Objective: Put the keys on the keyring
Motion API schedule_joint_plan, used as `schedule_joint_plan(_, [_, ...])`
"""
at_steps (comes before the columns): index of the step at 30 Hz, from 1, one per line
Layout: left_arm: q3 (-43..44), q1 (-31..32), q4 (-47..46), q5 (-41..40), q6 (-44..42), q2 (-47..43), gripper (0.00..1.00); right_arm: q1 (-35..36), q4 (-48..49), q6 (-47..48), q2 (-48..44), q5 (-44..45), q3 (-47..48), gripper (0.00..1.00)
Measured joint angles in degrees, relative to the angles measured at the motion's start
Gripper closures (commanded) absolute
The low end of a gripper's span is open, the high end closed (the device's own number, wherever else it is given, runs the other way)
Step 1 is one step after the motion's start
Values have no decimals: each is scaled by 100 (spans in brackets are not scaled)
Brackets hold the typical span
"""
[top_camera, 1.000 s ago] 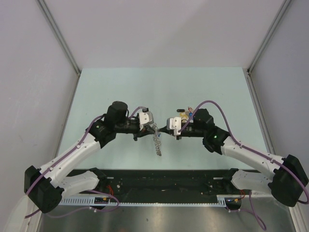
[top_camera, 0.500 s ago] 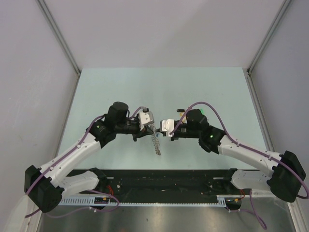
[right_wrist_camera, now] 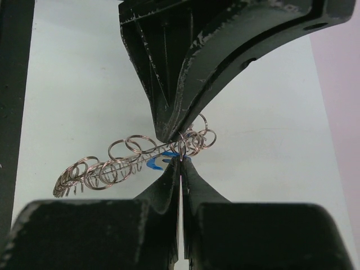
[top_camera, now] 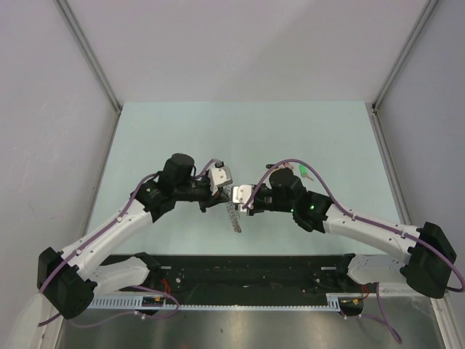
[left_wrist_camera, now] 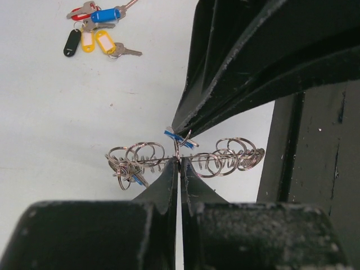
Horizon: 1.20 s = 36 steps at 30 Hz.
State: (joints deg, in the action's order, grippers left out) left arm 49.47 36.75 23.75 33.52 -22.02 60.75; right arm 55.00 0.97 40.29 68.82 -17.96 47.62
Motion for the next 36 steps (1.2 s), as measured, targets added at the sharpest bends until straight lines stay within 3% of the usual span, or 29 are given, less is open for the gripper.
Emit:
schedule_joint_plan(15, [2, -61, -638, -164, 621, -68, 100, 116, 70, 61, 127, 612, 44, 100])
schedule_joint_plan(29, [-146, -72, -1499, -42, 903, -334, 100, -581, 868, -535, -389, -461, -352, 99])
schedule_joint_plan(36, [-334, -72, -1803, -39, 1014, -413, 100, -627, 920, -680, -404, -645, -409, 71])
